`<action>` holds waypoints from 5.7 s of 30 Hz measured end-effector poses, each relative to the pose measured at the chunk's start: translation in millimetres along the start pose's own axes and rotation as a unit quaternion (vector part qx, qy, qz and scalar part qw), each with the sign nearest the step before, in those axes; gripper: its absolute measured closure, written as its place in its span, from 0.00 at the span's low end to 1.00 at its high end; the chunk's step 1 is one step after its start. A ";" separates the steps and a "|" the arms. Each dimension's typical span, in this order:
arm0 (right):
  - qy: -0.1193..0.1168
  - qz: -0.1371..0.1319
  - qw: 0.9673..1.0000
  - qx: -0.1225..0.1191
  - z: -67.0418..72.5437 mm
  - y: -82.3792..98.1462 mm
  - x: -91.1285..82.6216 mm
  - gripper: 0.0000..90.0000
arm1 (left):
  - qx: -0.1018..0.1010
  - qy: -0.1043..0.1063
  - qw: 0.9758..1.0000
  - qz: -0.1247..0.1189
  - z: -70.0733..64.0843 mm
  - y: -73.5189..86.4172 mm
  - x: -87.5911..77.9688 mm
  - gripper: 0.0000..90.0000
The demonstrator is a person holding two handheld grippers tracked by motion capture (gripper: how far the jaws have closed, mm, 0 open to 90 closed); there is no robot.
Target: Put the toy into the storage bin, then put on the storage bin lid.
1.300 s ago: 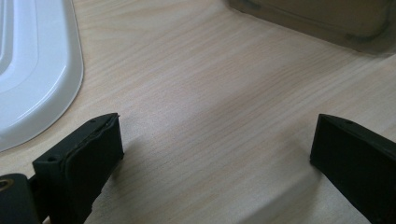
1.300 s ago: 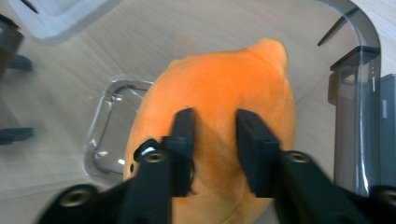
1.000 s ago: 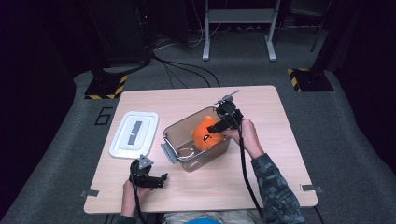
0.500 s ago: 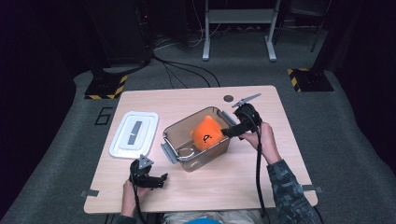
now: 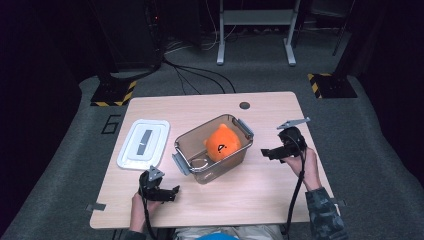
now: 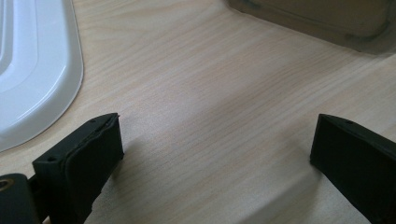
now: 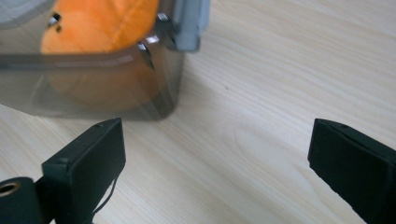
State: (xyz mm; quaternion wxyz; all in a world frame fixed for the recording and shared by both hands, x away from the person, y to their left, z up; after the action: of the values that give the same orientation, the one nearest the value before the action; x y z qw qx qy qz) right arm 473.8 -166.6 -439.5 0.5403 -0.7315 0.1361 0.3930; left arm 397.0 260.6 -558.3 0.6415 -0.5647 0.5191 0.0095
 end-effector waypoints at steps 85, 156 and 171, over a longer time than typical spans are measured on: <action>0.108 -0.013 0.992 0.058 -41.3 113.3 60.6 0.01 | -0.105 -0.089 0.990 -0.009 179.2 -78.4 -1.3 0.45; 0.105 -0.014 0.993 0.055 -41.3 113.7 59.8 0.02 | 0.087 0.042 0.995 -0.033 40.0 -211.5 -89.3 0.74; 0.105 -0.014 0.993 0.053 -41.4 113.8 59.9 0.02 | 0.120 0.080 0.990 -0.013 11.9 -226.2 -64.5 0.74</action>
State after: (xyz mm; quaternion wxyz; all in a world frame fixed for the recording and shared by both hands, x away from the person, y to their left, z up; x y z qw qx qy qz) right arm 459.7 -233.4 -556.1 0.5668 -0.7408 0.2027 0.2982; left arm 510.4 224.5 -355.1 0.6611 -0.4894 0.5588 -0.1060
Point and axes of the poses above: each handheld gripper's, and its own axes: x roughly forward along the jaws, y roughly out of its underside, z roughly to its left, the point moved 4 cm from there along x, roughly forward along the jaws, and after that the axes turned 15 degrees about y, right-handed, at the moved point
